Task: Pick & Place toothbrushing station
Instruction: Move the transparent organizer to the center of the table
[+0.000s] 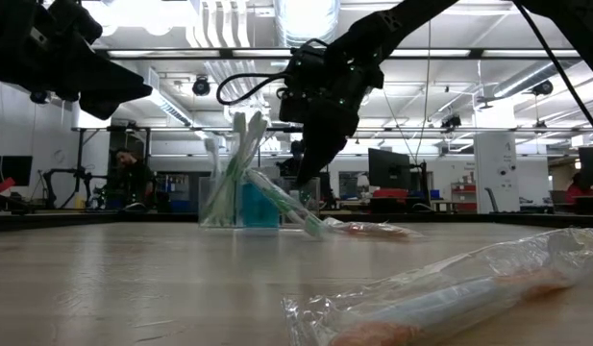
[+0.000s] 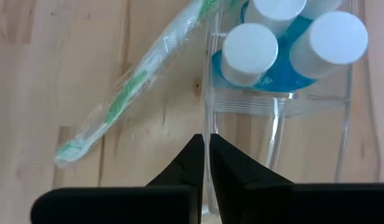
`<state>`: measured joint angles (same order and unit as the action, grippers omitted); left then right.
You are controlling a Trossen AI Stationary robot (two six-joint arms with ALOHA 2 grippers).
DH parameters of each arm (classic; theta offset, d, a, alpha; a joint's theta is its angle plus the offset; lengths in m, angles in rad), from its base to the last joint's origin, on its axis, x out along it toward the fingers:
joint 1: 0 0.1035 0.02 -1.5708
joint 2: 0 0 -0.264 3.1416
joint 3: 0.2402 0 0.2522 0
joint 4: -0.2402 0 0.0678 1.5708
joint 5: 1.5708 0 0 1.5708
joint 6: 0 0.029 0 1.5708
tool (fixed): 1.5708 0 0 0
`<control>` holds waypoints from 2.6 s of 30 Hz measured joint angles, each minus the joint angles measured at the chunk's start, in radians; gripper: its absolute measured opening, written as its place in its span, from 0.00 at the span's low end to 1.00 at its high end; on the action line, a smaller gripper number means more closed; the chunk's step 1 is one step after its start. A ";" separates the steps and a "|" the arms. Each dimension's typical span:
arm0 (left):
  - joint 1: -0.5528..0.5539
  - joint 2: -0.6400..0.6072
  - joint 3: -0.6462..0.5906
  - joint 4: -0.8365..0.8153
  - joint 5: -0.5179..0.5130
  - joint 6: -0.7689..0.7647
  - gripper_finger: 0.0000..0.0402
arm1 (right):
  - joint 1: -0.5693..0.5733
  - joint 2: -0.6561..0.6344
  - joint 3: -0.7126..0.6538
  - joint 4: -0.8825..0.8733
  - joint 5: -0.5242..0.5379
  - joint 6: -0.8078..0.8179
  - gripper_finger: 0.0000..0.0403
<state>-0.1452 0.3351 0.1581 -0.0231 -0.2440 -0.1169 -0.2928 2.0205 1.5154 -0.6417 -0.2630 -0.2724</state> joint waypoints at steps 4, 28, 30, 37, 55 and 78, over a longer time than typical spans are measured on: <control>0.000 0.000 0.000 0.000 0.000 0.000 0.34 | -0.001 -0.003 0.001 -0.061 -0.002 0.034 0.04; 0.000 0.000 0.000 -0.003 0.000 -0.004 0.34 | 0.002 -0.071 -0.047 -0.239 0.001 0.074 0.04; 0.000 0.000 0.000 -0.003 0.000 -0.011 0.34 | 0.002 -0.074 -0.063 -0.237 -0.003 0.078 0.04; 0.000 0.000 0.000 -0.005 0.000 -0.014 0.34 | 0.006 -0.101 -0.090 -0.241 -0.003 0.082 0.04; 0.000 0.000 0.000 -0.009 0.000 -0.015 0.34 | 0.007 -0.257 -0.319 -0.207 -0.011 0.147 0.04; 0.000 0.000 0.000 -0.008 0.000 -0.011 0.34 | 0.011 -0.634 -0.668 -0.078 -0.003 0.304 0.04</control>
<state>-0.1452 0.3355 0.1581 -0.0307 -0.2440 -0.1284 -0.2813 1.3860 0.8479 -0.7201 -0.2657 0.0316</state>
